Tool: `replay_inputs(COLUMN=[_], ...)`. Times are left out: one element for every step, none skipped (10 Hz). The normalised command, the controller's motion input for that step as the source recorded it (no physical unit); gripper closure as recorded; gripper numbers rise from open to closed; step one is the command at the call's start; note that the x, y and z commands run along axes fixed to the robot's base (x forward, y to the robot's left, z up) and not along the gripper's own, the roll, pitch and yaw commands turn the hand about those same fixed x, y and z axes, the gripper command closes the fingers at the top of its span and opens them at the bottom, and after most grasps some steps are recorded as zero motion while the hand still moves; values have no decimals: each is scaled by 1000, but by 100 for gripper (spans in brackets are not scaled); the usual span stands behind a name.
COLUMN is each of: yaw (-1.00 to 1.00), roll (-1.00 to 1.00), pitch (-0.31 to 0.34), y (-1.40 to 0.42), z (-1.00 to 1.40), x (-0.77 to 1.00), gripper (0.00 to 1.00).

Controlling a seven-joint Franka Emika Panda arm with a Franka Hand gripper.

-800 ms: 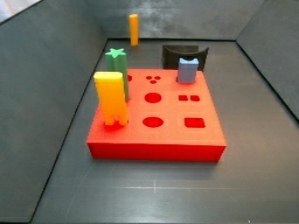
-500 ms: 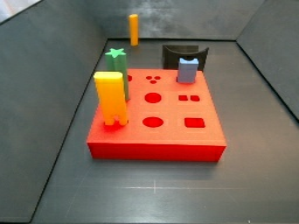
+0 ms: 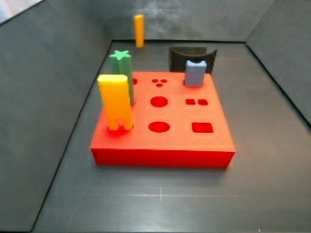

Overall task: Pick up the oval object. Move up. Move to above the board. Insert the oval object.
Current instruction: Pick up the oval object.

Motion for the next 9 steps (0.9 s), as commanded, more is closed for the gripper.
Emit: replay_inputs(yaw=[1000, 1000, 1000, 1000, 1000, 986, 1000, 946, 540], roll=[0, 0, 0, 0, 0, 0, 0, -19, -126], pitch=[-34, -16, -20, -10, -1, -9, -39, -24, -17], y=[186, 157, 149, 149, 180, 229, 229, 294, 514], z=[-177, -229, -271, -277, -297, -349, -414, -389, -197], x=[-60, -40, -46, -40, -40, -60, -86, -137, 0], gripper=[0, 0, 0, 0, 0, 0, 0, 0, 0])
